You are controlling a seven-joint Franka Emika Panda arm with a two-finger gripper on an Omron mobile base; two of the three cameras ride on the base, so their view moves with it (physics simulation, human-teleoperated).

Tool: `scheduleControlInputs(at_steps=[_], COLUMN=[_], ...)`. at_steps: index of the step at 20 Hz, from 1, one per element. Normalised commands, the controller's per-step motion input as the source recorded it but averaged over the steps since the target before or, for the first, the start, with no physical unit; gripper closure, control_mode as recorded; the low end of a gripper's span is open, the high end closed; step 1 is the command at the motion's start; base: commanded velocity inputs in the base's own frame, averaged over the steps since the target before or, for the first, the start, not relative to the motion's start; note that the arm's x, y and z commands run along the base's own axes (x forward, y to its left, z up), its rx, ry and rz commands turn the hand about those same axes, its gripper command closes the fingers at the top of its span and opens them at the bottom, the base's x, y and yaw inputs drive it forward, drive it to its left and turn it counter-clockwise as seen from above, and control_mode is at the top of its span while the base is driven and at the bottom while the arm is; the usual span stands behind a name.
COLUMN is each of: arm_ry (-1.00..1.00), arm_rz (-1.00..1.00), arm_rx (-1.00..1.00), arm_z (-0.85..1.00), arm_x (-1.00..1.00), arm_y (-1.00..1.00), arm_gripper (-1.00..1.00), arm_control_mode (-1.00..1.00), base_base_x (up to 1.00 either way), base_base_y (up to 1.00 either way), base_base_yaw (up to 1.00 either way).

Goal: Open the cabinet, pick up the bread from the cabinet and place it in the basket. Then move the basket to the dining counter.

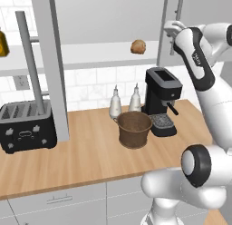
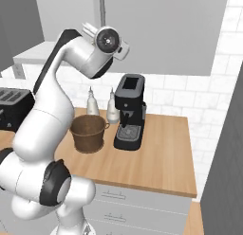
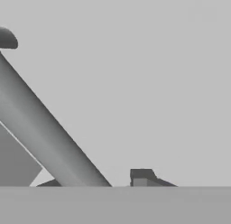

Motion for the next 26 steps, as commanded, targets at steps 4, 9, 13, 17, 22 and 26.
scheduleControlInputs(at_steps=[4,9,13,17,22,26], arm_ry=[0.0,-0.01,-0.03,0.0,0.0,0.01], arm_rz=[0.0,0.0,0.0,0.0,0.0,0.0], arm_rx=[0.0,0.0,0.0,0.0,0.0,0.0], arm_z=[0.0,0.04,0.07,0.18,-0.01,-0.43], arm_x=[-1.0,-1.0,-1.0,-1.0,-1.0,-0.62], arm_y=[-0.7,-0.93,-1.0,-1.0,-0.79,0.08], arm_gripper=[1.0,1.0,1.0,1.0,1.0,-1.0], arm_control_mode=[-1.0,-1.0,-1.0,-1.0,-1.0,-1.0], base_base_x=[0.0,0.0,0.0,0.0,0.0,0.0], base_base_y=[0.0,0.0,0.0,0.0,0.0,0.0], base_base_yaw=[0.0,0.0,0.0,0.0,0.0,0.0])
